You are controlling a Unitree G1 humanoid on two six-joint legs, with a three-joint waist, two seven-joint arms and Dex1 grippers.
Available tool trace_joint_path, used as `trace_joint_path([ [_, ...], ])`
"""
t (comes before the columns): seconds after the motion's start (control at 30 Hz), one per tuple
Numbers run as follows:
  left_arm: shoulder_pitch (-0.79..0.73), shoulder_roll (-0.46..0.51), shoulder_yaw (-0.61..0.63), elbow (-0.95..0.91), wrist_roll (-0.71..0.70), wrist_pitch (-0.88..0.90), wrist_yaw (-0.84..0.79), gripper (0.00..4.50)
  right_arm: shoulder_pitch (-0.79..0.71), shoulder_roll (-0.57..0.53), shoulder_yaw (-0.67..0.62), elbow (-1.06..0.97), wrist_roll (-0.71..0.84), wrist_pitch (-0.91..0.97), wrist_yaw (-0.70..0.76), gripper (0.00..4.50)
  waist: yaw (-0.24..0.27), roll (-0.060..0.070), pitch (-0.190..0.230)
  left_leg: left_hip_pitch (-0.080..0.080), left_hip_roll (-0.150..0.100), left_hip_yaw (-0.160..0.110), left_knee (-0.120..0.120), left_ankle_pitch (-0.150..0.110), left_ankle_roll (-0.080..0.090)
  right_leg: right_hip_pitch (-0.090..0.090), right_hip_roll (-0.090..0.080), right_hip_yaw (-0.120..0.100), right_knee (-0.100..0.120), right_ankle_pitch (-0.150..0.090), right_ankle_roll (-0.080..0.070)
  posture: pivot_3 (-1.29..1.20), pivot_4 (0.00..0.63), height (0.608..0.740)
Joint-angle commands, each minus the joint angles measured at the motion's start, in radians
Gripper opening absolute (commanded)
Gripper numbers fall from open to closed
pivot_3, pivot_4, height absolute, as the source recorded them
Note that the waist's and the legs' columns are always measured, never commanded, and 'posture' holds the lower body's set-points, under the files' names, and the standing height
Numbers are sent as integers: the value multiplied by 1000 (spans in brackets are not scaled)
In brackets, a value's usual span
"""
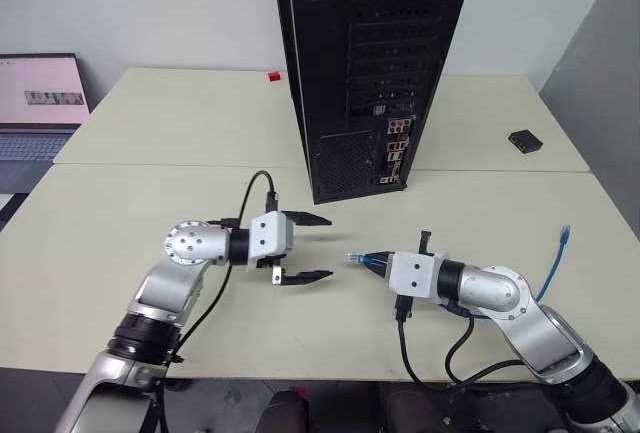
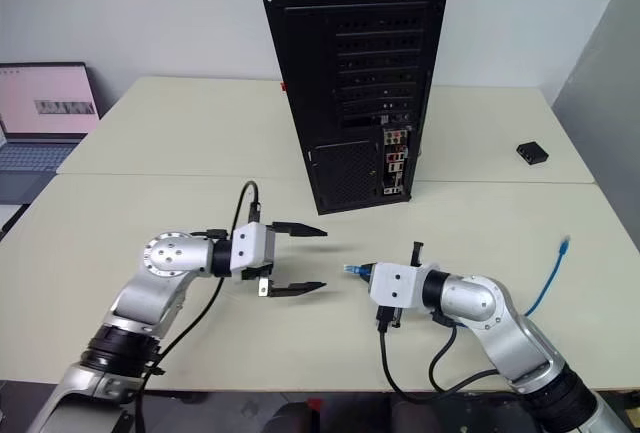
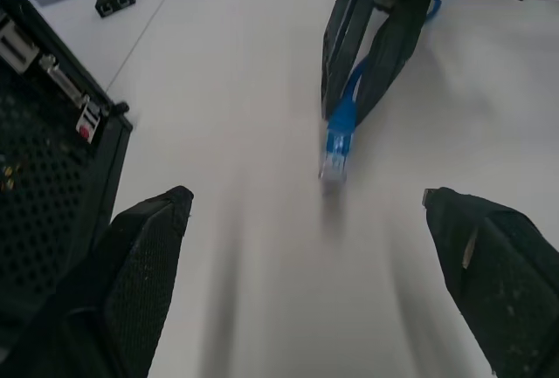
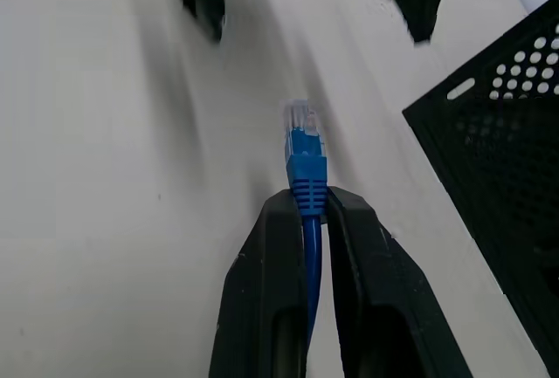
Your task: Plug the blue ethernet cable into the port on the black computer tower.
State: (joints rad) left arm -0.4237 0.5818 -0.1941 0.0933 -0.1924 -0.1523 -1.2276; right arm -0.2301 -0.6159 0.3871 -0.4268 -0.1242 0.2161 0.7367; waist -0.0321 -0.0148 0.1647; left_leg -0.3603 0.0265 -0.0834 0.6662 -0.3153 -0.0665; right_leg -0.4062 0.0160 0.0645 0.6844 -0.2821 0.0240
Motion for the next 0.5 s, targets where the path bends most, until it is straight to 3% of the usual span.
trace_joint_path([
  [0.03,-28,-11,-23,15,7,-43,-24,4500,-2,13,-43,-57,30,39,6,89,0,0,0,0,0,0,0,0,0,0,0,0,0,0,0,0,150,740],
  [0.2,-47,-34,-35,38,-5,-41,-40,4500,-2,20,-48,-74,38,62,6,89,0,0,0,0,0,0,0,0,0,0,0,0,0,0,0,0,150,740],
  [0.5,-81,-60,-40,70,-14,-23,-67,2705,-6,21,-48,-82,40,77,10,88,-1,0,0,0,0,0,0,0,0,0,0,0,1,0,0,0,150,740],
])
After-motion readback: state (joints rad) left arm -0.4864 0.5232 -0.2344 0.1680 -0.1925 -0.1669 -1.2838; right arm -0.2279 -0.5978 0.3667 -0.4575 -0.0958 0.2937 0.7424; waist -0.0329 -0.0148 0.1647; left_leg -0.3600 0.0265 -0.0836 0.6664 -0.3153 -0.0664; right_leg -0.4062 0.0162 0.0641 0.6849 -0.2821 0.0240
